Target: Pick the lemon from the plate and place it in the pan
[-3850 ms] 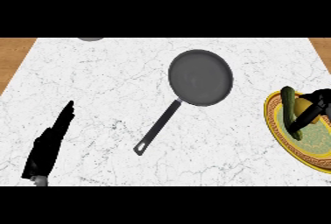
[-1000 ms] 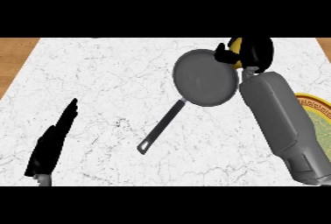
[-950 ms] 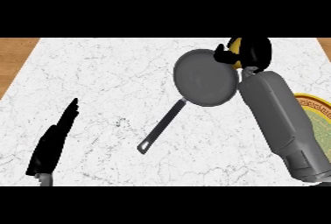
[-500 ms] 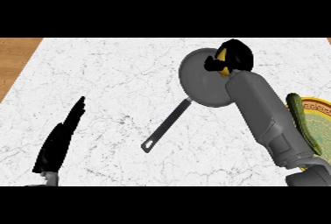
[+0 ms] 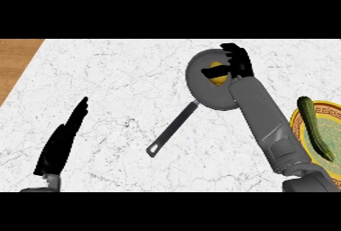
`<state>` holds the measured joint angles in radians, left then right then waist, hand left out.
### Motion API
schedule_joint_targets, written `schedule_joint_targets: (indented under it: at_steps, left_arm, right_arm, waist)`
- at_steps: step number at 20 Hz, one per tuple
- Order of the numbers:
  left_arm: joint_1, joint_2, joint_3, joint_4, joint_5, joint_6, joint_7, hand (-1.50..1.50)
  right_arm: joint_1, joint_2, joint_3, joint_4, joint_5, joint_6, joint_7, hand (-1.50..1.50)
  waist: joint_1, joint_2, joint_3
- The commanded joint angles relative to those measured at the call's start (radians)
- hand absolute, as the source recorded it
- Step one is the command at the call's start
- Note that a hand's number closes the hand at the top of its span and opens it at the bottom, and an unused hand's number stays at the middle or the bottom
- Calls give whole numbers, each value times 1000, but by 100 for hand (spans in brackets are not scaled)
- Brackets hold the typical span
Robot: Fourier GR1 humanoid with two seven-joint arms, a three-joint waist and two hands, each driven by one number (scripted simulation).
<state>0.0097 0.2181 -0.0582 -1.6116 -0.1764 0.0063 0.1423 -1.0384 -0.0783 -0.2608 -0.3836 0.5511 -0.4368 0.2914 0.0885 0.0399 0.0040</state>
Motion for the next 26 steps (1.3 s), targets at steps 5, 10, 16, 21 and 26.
schedule_joint_targets:
  at_steps: [5, 10, 16, 21, 26]
  left_arm:
    - [-11, -23, -8, 22, -9, 12, 2, 0]
    - [52, 1, 6, -15, -2, -1, -8, 0]
    - [48, -16, 18, 47, -13, 15, -53, 0]
    - [65, -11, 32, -51, -16, 24, 33, 0]
    - [95, -5, 61, -56, 5, 5, 44, 0]
  right_arm:
    - [-18, -2, -144, -38, -105, -252, -214, -150]
    - [16, -77, -243, -39, -172, -356, -292, -150]
    - [108, -99, -330, -74, -287, -318, -457, -150]
    - [283, -158, -305, -163, -305, -212, -544, -150]
    - [448, -203, -257, -385, -336, -92, -455, -150]
  waist:
    - [-14, -4, -1]
    - [-20, -13, -1]
    - [-61, -27, -3]
    - [-87, -42, -3]
    - [-101, -47, -5]
